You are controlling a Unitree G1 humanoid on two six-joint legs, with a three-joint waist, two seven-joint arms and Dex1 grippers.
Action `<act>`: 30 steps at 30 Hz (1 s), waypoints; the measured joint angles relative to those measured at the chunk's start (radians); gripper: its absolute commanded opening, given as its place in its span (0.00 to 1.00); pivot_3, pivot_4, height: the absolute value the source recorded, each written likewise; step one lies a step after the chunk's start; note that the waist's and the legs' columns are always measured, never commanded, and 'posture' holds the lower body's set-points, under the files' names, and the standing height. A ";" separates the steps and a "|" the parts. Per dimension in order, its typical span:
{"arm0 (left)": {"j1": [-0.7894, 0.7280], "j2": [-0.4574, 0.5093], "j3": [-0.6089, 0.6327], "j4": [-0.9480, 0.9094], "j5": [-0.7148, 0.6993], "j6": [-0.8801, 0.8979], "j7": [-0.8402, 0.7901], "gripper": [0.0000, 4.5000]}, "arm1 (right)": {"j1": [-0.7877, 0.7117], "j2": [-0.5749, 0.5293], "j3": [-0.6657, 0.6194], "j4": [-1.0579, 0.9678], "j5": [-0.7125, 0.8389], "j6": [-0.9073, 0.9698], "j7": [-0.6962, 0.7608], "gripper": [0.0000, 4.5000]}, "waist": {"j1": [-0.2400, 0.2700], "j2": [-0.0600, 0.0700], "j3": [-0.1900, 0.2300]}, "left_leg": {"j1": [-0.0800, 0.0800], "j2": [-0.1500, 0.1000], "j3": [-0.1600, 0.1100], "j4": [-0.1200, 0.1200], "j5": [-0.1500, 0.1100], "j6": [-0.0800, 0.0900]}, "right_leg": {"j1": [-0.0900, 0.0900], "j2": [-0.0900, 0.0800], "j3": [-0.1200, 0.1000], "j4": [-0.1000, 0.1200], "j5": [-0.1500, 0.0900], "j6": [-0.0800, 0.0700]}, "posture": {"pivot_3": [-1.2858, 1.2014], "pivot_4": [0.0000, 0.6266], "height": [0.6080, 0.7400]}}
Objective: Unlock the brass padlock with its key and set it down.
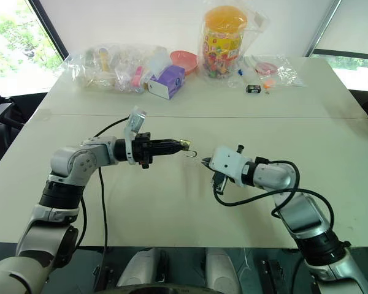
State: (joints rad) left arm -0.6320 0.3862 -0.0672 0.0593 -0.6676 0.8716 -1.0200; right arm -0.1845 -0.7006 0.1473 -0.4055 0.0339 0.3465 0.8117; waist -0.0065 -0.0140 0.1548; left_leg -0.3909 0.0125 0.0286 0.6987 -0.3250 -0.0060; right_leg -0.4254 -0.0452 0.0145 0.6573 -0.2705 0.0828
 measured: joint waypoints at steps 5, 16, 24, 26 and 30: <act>0.023 -0.083 -0.031 0.051 0.055 -0.053 0.059 0.00 | 0.169 -0.046 -0.123 -0.168 0.028 0.101 -0.021 0.02 | 0.003 0.000 0.000 | 0.000 0.000 0.000 0.000 0.000 0.000 | 0.001 0.001 0.000 0.000 0.000 0.000 | 0.52 0.24 0.96; -0.036 -0.356 -0.055 0.432 0.193 -0.215 0.258 0.00 | 0.187 -0.035 -0.169 -0.350 0.052 0.270 -0.113 0.02 | 0.017 -0.001 0.000 | 0.000 -0.001 0.000 0.000 0.000 0.000 | 0.001 0.002 0.000 -0.001 0.000 0.000 | 0.52 0.24 0.96; -0.037 -0.323 -0.064 0.444 0.244 -0.273 0.197 0.73 | 0.178 -0.039 -0.163 -0.374 0.052 0.301 -0.133 0.00 | 0.013 -0.001 0.000 | 0.001 -0.001 0.000 0.000 0.000 0.000 | 0.001 0.003 0.000 -0.001 0.000 0.000 | 0.52 0.24 0.96; -0.026 -0.287 -0.076 0.410 0.248 -0.284 0.164 0.95 | 0.178 -0.047 -0.162 -0.375 0.051 0.301 -0.133 0.00 | 0.010 -0.001 0.000 | 0.001 0.000 0.000 0.000 0.000 0.000 | 0.001 0.003 0.000 -0.001 0.000 0.000 | 0.52 0.24 0.96; 0.049 -0.141 -0.113 0.250 0.268 -0.297 0.060 0.98 | 0.186 -0.094 -0.167 -0.371 0.050 0.291 -0.114 0.00 | -0.003 -0.001 0.000 | 0.001 0.001 0.000 -0.001 0.000 0.000 | 0.001 0.002 0.001 -0.001 0.000 0.000 | 0.52 0.24 0.96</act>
State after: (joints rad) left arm -0.5834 0.2454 -0.1801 0.3096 -0.4000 0.5743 -0.9599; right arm 0.0016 -0.7949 -0.0196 -0.7762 0.0837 0.6374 0.6981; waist -0.0095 -0.0145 0.1550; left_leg -0.3897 0.0132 0.0285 0.6978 -0.3251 -0.0058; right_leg -0.4245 -0.0433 0.0151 0.6565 -0.2705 0.0827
